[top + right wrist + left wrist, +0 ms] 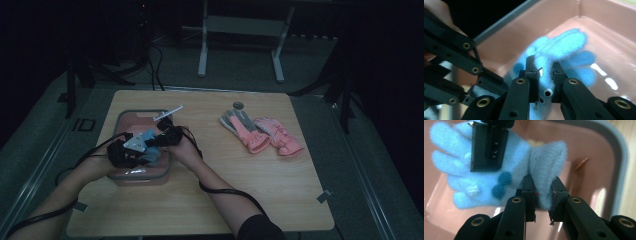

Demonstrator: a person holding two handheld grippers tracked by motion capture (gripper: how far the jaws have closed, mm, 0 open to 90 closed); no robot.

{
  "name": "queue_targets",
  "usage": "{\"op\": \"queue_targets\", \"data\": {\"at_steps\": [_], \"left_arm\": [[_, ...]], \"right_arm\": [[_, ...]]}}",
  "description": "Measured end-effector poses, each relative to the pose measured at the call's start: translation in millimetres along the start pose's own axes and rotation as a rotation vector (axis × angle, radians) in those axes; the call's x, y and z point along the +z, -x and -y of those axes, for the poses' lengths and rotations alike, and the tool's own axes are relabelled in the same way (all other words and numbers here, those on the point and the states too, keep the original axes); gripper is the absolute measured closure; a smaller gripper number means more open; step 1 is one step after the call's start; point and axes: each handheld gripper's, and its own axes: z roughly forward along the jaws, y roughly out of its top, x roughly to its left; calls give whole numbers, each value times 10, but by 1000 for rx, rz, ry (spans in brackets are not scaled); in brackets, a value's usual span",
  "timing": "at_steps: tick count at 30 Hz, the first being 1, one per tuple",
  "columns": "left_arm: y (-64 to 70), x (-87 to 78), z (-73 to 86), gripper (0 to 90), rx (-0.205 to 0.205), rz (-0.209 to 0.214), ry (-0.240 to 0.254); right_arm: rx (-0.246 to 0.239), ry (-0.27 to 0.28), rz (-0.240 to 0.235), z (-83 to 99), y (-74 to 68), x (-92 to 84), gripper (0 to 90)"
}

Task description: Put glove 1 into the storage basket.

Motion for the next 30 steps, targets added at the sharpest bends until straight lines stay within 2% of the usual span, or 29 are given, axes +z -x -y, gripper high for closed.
{"op": "queue_targets", "data": {"at_steps": [1,3,4,6,8,9,11,14,19,23,25,26,27,28,29,30], "left_arm": [[-17,11,8,780,-7,13,2],[-29,23,14,780,-4,9,-3],[-55,49,21,779,-11,26,-8],[-77,81,16,778,-17,35,-15],[-102,112,5,776,-37,38,-20],[-102,112,5,773,-37,38,-20],[-120,157,-12,765,-28,34,-54],[-160,193,0,753,-41,36,-87],[-171,235,21,683,-65,41,-116],[-148,234,24,422,-108,23,-128],[-138,204,33,309,-144,13,-111],[-138,204,33,258,-144,13,-111],[-132,161,46,231,-186,-6,-76],[-129,138,53,174,-188,-5,-67],[-120,116,57,146,-191,-24,-60],[-119,102,60,146,-212,-22,-50]], "right_arm": [[-2,-15,8,-4,0,12,808],[-1,-27,11,-3,7,24,806],[-9,-45,26,3,24,49,803],[-4,-56,44,9,38,78,799],[-19,-66,65,-1,25,85,779],[-18,-68,75,-9,16,93,750],[-17,-73,92,-24,7,105,635],[-25,-73,127,-47,0,100,510],[-21,-63,136,-46,22,56,426],[-33,-50,125,-36,-2,38,318],[-34,-52,114,-30,-19,24,297],[-34,-52,114,-30,-19,24,297],[-41,-52,100,-22,-35,-3,255],[-42,-51,93,-19,-45,-19,238],[-46,-47,80,-16,-48,-38,216],[-43,-44,73,-15,-54,-60,202]]}}
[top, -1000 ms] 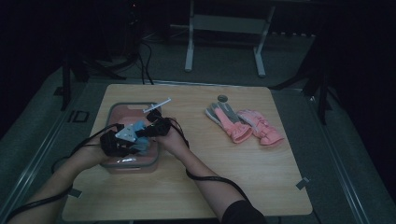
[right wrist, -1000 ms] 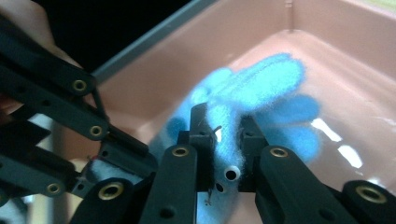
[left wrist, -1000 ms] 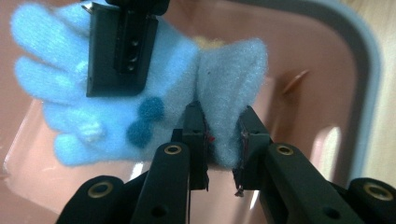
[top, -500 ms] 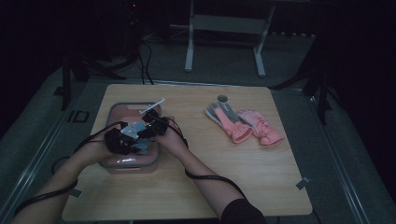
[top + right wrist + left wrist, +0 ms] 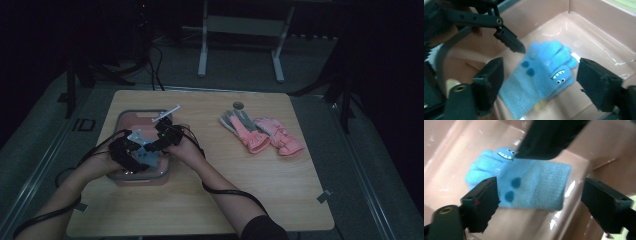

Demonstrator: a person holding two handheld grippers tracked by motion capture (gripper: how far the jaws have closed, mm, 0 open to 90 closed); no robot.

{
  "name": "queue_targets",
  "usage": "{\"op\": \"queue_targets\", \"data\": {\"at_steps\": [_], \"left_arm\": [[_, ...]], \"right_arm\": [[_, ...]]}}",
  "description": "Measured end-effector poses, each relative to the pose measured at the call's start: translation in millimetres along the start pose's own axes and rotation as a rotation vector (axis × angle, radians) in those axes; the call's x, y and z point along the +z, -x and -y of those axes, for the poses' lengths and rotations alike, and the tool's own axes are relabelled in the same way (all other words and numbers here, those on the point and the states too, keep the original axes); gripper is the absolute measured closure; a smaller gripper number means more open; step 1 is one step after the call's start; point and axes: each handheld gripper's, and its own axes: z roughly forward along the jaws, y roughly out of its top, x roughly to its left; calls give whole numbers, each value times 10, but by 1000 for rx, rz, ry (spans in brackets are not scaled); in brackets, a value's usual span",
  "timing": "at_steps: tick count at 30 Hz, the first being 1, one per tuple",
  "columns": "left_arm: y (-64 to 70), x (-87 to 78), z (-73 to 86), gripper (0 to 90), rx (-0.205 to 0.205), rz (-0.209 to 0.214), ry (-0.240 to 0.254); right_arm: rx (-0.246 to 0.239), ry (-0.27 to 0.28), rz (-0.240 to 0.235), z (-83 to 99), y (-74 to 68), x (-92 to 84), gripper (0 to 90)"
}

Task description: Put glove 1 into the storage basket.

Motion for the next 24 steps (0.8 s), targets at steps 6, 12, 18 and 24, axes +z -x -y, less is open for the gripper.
{"op": "queue_targets", "data": {"at_steps": [6,12,18,24], "left_arm": [[104,-69,-54,103,-4,7,29],[211,-138,-178,103,10,12,71],[343,-153,-334,103,36,32,95],[504,-116,-524,103,50,54,120]], "right_arm": [[-30,16,-39,31,-30,-149,147],[-54,68,-26,94,3,-340,180],[-75,75,5,181,40,-487,153],[-88,99,55,324,91,-692,138]]}}
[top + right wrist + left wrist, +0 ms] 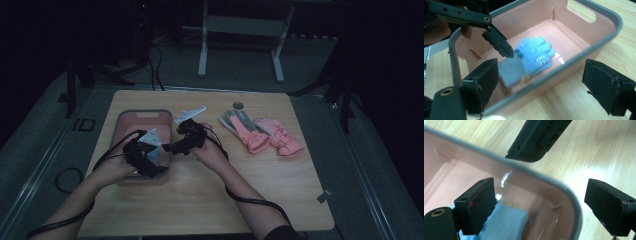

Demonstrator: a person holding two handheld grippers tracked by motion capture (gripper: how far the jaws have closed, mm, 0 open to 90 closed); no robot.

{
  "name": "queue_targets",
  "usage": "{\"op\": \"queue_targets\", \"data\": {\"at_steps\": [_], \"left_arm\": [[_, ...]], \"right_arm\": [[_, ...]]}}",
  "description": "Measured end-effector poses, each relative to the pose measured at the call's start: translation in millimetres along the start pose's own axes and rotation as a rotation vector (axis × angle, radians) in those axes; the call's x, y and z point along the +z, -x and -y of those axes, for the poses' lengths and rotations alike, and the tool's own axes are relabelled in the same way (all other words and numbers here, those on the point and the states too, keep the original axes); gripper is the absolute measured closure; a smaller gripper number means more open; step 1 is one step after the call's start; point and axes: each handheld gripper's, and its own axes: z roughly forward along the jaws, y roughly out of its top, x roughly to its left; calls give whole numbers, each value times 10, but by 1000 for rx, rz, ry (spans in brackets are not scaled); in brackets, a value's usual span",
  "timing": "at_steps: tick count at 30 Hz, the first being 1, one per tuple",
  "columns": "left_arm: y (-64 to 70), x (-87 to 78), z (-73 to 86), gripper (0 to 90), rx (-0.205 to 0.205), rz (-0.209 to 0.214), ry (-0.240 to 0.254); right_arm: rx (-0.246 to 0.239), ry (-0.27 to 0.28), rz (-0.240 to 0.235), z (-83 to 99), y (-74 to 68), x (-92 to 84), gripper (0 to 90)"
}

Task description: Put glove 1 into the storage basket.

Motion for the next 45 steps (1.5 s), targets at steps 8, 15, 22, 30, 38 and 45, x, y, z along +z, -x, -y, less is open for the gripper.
{"op": "queue_targets", "data": {"at_steps": [8,15,22,30,38,45], "left_arm": [[192,84,-251,103,39,51,60],[380,232,-384,102,75,96,49],[558,430,-484,103,130,142,38],[757,652,-499,102,166,183,26],[932,859,-451,103,190,225,9],[1039,1039,-299,103,183,221,-16]], "right_arm": [[27,-12,25,215,148,-242,140],[52,-1,51,462,309,-510,138],[86,-6,82,682,451,-724,142],[122,-10,92,937,534,-900,140],[175,16,78,1193,615,-1075,137],[140,-10,124,1386,590,-1158,139]]}}
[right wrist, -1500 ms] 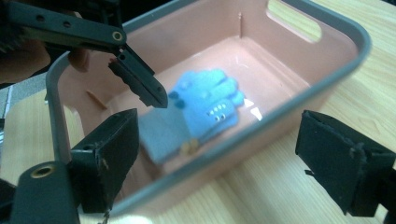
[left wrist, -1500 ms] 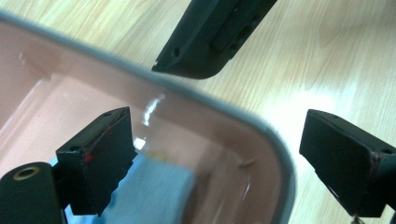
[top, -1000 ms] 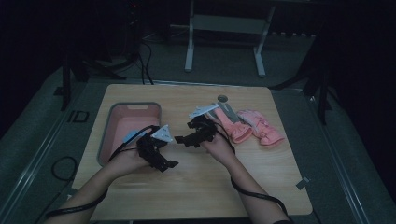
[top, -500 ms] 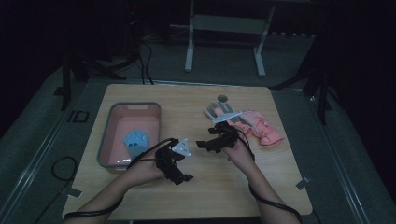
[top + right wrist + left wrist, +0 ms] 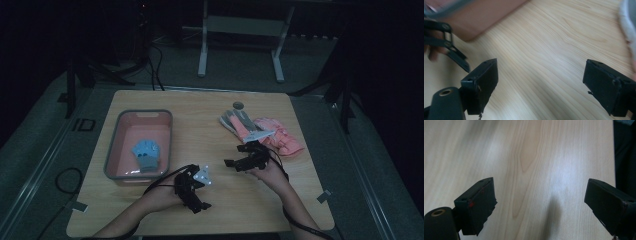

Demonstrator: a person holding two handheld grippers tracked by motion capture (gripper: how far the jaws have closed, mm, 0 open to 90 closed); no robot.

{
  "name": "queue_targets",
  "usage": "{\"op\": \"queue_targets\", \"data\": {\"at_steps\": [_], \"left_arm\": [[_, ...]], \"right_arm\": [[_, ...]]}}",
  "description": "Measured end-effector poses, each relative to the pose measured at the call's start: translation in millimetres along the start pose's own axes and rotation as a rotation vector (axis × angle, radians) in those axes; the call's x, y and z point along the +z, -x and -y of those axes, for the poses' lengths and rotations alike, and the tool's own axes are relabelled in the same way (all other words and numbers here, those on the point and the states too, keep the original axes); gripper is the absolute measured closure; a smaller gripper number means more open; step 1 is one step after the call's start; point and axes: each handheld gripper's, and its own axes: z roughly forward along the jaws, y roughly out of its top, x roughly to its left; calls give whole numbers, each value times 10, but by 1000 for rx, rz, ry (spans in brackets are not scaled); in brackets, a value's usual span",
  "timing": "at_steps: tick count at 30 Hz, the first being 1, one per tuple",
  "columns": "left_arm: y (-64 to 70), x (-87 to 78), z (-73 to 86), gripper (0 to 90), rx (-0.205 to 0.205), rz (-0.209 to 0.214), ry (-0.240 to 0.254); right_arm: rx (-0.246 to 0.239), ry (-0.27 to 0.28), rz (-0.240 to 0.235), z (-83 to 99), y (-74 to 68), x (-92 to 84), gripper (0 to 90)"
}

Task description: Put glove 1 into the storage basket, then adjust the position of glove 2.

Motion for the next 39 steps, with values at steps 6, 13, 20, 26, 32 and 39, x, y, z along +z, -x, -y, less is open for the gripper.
{"op": "queue_targets", "data": {"at_steps": [6,13,20,26,32,39], "left_arm": [[44,56,77,102,-6,-1,-17],[86,133,164,102,-14,6,-23],[93,163,241,103,-28,16,-2],[114,171,256,103,-16,15,3],[127,142,261,103,-10,9,16],[129,110,298,110,-8,9,23]], "right_arm": [[-62,10,68,85,32,-124,319],[-45,23,128,56,231,-264,525],[22,34,218,-114,649,-351,684],[21,-17,270,-287,931,-172,666],[50,-40,290,-346,1167,5,663],[40,-107,301,-296,1353,232,679]]}}
